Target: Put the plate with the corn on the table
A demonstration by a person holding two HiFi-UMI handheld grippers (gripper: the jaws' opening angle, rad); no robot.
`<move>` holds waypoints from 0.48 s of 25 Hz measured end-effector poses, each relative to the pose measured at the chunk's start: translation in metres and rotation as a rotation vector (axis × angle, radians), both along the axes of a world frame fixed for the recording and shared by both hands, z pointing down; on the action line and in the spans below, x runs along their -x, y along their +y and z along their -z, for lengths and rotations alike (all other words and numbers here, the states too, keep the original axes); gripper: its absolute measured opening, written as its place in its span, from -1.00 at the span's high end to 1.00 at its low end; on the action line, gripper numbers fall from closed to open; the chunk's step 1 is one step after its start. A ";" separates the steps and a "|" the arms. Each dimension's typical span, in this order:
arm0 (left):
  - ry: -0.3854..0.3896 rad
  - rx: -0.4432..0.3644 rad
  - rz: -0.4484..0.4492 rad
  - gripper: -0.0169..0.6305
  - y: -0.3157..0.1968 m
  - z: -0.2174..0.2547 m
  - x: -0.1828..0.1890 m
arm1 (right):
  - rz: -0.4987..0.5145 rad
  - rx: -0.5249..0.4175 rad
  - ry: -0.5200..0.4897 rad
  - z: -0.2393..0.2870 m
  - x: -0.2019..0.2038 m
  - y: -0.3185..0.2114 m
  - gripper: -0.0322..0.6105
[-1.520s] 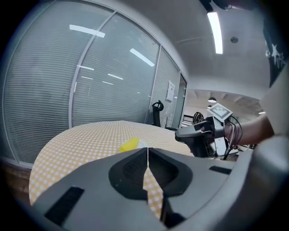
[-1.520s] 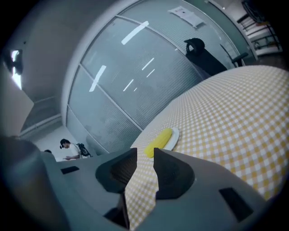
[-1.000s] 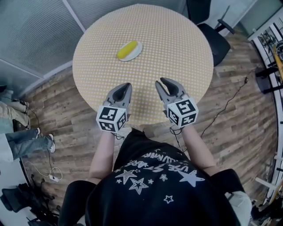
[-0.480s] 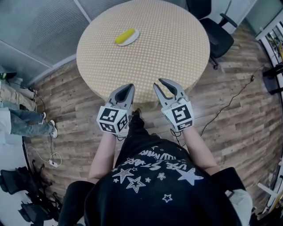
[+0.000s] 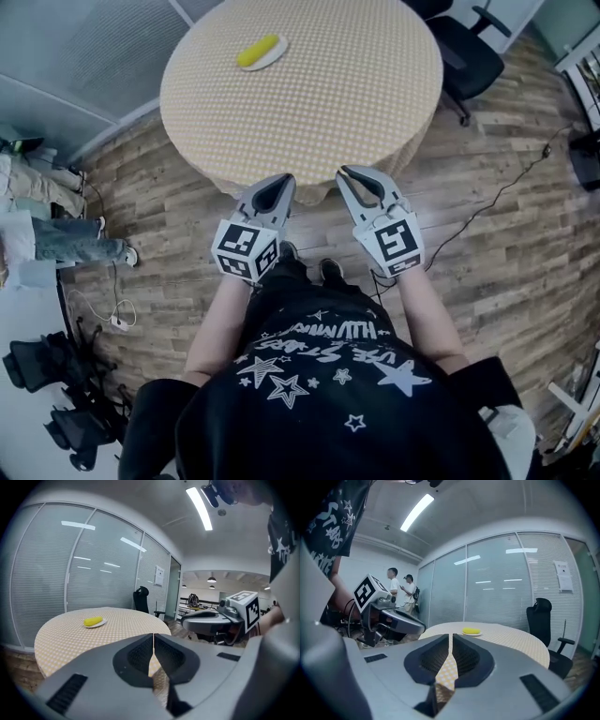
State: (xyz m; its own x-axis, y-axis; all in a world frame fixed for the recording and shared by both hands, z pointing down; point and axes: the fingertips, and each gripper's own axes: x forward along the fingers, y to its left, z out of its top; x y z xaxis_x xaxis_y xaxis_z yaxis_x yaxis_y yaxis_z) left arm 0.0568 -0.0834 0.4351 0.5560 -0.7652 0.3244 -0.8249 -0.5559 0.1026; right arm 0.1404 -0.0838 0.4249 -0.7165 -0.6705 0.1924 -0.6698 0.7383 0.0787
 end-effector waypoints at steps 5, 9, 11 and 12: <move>0.008 -0.010 -0.063 0.91 0.002 -0.002 -0.032 | -0.038 0.038 0.012 -0.016 -0.021 0.007 0.77; 0.001 -0.013 -0.088 0.91 0.020 -0.009 -0.032 | -0.056 0.065 0.007 -0.021 -0.020 0.021 0.77; 0.010 -0.016 -0.066 0.91 0.028 -0.010 -0.020 | -0.038 0.067 0.018 -0.021 -0.010 0.030 0.77; 0.016 -0.018 -0.051 0.91 0.033 -0.009 -0.012 | -0.028 0.066 0.028 -0.020 -0.004 0.034 0.77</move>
State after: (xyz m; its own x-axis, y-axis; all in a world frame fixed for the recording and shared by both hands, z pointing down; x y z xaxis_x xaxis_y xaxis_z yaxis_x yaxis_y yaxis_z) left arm 0.0685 -0.0503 0.4438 0.5996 -0.7414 0.3012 -0.7937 -0.5992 0.1049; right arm 0.1444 -0.0500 0.4453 -0.6915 -0.6751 0.2571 -0.6883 0.7238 0.0495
